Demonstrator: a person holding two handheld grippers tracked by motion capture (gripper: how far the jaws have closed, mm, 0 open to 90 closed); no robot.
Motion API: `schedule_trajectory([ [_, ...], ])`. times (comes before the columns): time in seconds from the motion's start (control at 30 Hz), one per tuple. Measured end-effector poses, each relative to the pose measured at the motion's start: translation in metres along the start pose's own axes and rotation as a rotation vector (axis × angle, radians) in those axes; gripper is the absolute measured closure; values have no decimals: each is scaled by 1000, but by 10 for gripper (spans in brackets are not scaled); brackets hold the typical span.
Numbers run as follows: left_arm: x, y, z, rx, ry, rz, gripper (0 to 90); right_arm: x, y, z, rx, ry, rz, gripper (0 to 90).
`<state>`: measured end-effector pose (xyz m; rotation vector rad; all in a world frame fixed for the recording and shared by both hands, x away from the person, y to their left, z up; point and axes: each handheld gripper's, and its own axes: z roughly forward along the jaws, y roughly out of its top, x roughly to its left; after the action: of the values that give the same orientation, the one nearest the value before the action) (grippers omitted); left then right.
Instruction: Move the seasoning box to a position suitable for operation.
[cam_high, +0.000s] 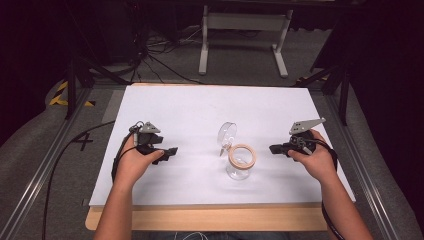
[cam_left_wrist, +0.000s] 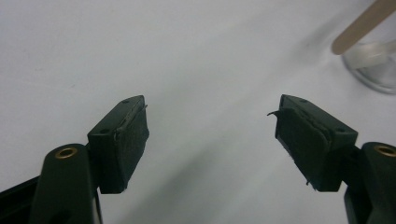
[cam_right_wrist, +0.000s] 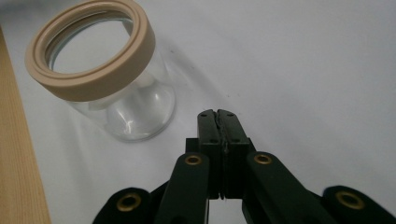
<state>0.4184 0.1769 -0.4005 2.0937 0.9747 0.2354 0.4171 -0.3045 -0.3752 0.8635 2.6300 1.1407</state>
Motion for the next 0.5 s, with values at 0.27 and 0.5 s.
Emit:
schedule_trajectory([
  [0.27,-11,4,-12,47,-42,1,294,7,4,3,9,17,-18,900],
  [0.5,-33,14,-19,54,-119,92,329,15,8,10,-11,54,-32,896],
])
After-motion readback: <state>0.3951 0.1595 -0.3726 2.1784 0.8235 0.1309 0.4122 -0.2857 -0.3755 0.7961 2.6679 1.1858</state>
